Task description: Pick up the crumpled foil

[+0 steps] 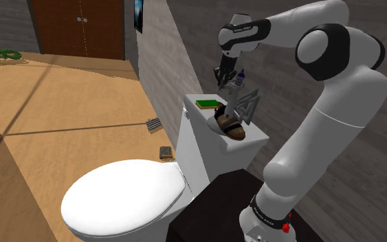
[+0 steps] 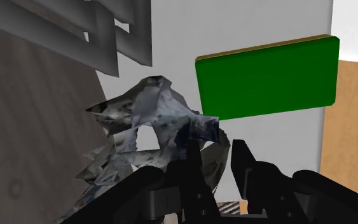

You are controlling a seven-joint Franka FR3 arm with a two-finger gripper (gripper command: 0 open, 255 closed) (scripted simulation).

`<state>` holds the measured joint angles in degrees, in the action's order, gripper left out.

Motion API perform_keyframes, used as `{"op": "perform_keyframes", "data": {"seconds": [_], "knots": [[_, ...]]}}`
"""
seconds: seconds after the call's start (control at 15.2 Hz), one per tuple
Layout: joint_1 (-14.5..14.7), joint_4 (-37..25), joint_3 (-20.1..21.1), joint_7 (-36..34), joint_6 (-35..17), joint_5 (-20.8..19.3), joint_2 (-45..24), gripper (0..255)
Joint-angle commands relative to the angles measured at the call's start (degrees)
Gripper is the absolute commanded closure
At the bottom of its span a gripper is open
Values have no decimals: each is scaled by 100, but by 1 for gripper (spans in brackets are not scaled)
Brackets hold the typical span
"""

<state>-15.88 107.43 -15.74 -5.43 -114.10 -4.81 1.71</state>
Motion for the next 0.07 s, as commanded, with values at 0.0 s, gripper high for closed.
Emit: {"op": "perform_keyframes", "data": {"seconds": [0.0], "knots": [[3,-36,3,-2,38,0,3,255]]}}
